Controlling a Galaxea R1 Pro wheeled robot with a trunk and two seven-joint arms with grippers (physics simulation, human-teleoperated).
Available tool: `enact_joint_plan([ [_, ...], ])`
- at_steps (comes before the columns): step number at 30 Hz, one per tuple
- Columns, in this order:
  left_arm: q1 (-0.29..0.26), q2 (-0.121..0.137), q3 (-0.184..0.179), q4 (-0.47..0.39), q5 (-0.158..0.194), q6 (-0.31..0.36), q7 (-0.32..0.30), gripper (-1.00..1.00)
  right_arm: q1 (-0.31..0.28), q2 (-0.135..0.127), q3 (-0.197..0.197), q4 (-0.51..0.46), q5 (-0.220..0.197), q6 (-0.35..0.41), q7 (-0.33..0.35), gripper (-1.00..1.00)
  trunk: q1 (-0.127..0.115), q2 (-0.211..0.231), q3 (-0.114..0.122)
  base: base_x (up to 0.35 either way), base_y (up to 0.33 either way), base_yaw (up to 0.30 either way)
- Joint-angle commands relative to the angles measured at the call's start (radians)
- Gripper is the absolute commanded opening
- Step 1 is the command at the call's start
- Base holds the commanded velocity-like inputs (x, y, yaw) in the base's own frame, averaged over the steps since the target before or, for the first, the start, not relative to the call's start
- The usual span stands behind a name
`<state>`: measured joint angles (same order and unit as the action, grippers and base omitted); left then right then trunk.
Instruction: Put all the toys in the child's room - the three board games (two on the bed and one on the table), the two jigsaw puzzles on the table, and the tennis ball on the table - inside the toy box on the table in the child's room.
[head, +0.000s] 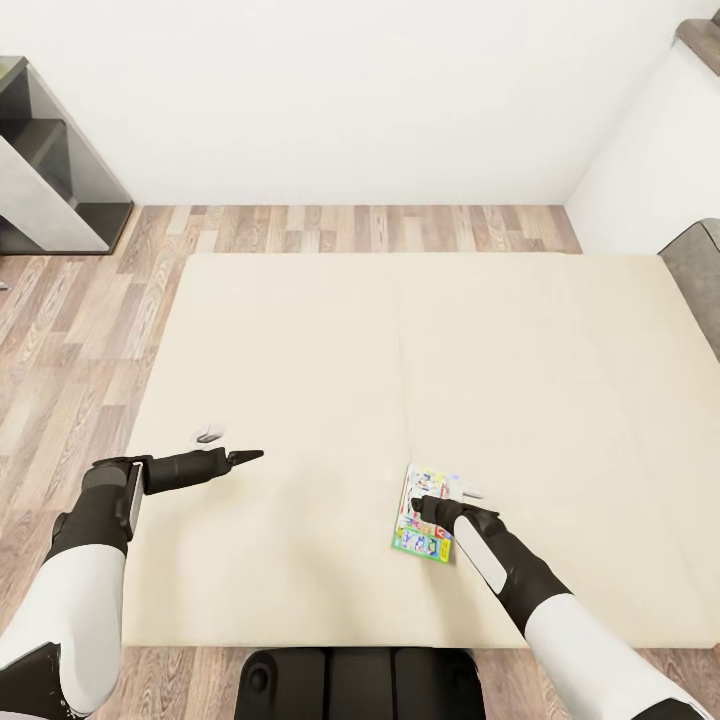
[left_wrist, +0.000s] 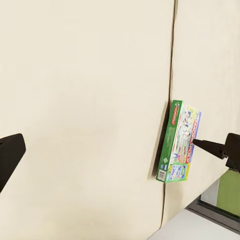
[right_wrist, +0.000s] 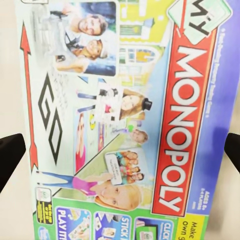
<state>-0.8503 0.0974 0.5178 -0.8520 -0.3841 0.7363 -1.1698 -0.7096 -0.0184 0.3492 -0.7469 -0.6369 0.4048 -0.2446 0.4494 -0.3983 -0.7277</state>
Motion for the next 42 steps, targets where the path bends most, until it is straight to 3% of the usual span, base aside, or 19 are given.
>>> enact_joint_plan([
  [1,-0.001,-0.001,0.004,-0.001,-0.010,0.007,-0.010,1.00,-0.001,-0.002,0.006,-0.002,-0.010,0.002,-0.010,1.00,0.001,-0.002,-0.001,0.000,0.000,0.000],
  [17,-0.001,-0.001,0.004,-0.001,-0.010,0.006,-0.011,1.00,-0.001,-0.002,0.008,0.000,-0.009,0.002,-0.012,1.00,0.001,-0.002,-0.001,0.000,0.000,0.000],
  [26,0.002,-0.011,0.005,-0.001,-0.017,0.005,-0.004,1.00,-0.001,0.012,0.006,0.014,-0.007,-0.033,-0.013,1.00,0.001,-0.002,-0.001,0.000,0.000,0.000],
  [42,0.003,-0.008,0.004,-0.001,-0.012,0.005,-0.004,1.00,0.000,0.000,0.005,0.017,-0.007,-0.065,-0.013,1.00,0.001,-0.002,-0.001,0.000,0.000,0.000],
])
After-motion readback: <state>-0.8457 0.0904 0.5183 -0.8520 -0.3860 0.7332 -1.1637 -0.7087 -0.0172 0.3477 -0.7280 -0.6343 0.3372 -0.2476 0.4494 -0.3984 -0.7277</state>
